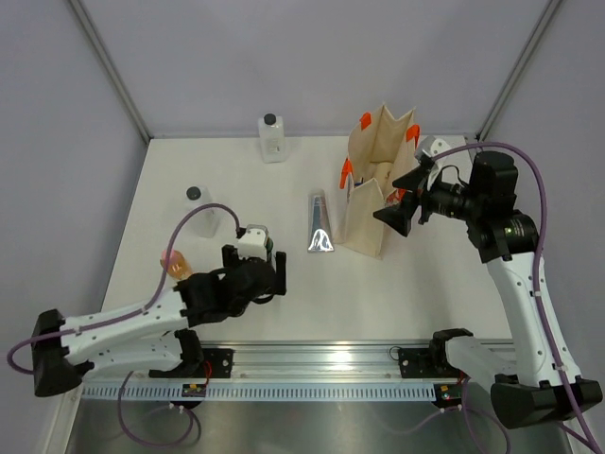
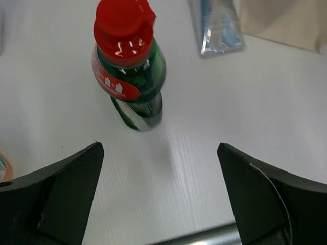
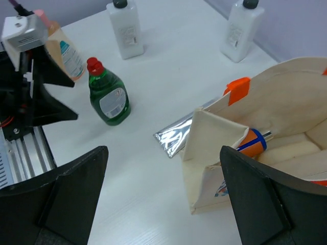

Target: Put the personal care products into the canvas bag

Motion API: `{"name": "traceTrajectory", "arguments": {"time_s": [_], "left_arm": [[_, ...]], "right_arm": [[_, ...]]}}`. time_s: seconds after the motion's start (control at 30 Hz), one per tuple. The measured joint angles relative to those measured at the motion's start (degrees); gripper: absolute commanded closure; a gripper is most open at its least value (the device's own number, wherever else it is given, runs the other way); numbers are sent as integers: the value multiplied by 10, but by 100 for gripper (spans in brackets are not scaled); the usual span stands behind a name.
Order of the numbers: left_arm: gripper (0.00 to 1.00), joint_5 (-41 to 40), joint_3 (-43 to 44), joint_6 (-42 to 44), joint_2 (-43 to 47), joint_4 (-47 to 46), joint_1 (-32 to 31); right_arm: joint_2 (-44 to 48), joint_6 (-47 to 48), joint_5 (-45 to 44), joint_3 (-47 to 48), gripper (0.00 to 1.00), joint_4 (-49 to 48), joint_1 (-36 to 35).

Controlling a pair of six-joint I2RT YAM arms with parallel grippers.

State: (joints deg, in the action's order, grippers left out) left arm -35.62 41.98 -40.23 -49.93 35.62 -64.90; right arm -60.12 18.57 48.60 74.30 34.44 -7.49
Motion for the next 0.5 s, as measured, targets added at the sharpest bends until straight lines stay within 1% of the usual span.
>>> {"name": "traceTrajectory", "arguments": {"time_s": [0.13, 0.23, 0.37, 0.4, 0.43, 0.5], "left_arm": [[4, -125, -62, -24, -102, -101, -4], [11, -169, -99, -18, -138, -176, 10], [14, -184, -122, 15, -196, -309, 59], [18, -184, -126, 30, -206, -345, 66], [33, -184, -129, 45, -215, -379, 70], [55, -179, -129, 69, -231, -431, 75]], "right_arm": [[20, 18, 20, -57, 1, 1, 0], [21, 25, 21, -85, 1, 2, 0], [25, 27, 30, -104, 0, -4, 0], [28, 27, 33, -108, 1, -7, 0], [30, 27, 35, -110, 1, -8, 1], [36, 27, 35, -114, 1, -12, 1]]}}
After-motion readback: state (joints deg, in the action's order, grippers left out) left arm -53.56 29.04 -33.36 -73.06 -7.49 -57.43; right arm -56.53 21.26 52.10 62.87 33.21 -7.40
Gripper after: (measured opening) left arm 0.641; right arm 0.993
